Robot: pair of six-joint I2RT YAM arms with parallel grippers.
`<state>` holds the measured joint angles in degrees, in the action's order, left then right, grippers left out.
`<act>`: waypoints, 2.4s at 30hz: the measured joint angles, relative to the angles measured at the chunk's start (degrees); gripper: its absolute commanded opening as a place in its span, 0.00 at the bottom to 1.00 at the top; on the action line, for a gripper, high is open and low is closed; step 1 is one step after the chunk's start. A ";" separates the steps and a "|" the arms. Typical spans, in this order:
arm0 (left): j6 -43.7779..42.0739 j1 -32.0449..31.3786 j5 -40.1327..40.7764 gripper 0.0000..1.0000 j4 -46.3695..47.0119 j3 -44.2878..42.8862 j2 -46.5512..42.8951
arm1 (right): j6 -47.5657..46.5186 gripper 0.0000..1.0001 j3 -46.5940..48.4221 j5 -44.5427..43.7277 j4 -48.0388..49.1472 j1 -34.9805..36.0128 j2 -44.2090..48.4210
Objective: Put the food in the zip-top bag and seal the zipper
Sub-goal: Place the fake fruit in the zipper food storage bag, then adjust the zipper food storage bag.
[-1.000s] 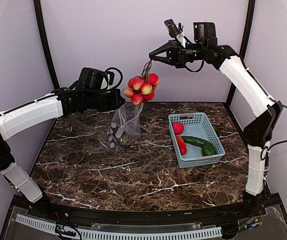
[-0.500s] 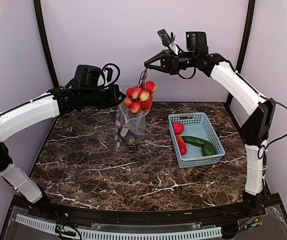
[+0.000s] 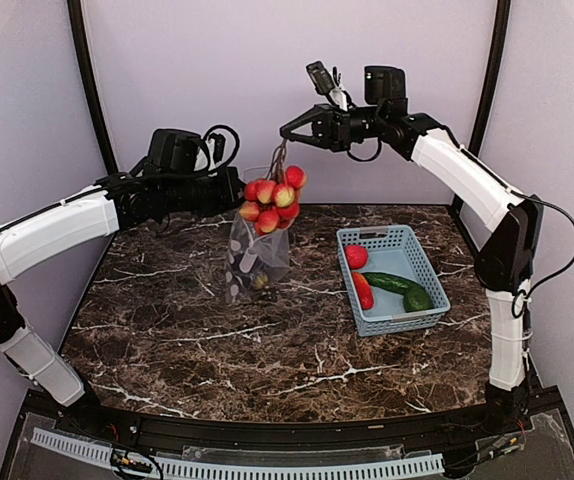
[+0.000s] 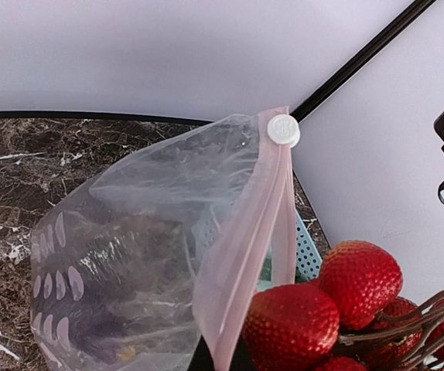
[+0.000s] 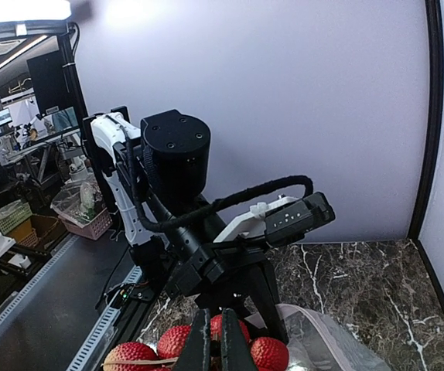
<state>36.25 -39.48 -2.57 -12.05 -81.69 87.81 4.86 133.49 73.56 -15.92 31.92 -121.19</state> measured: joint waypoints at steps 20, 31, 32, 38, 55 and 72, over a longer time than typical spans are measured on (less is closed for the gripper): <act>2.21 0.00 0.20 0.01 1.05 3.17 -2.21 | -4.22 0.24 -11.85 -12.50 0.98 3.54 -0.35; 5.16 0.42 3.93 0.01 0.96 3.74 -2.86 | -5.60 0.61 -7.13 -19.76 -4.59 5.14 1.36; 5.97 0.74 3.91 0.01 1.36 4.24 -3.26 | -6.21 0.62 -6.38 -21.27 -5.68 5.09 1.97; 10.40 2.62 3.45 0.01 4.07 6.23 -4.20 | -8.26 0.60 -7.98 -31.10 -10.49 3.21 10.56; 12.70 3.02 3.26 0.01 6.95 6.75 -4.22 | 1.88 0.49 -38.42 -25.88 -9.79 0.70 9.81; 13.97 3.02 3.26 0.01 7.69 8.81 -6.16 | 6.67 0.49 -30.36 -19.34 -6.10 5.62 2.08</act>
<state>50.22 -36.47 0.69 -4.36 -72.88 81.65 11.53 103.13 54.22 -22.02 37.54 -119.11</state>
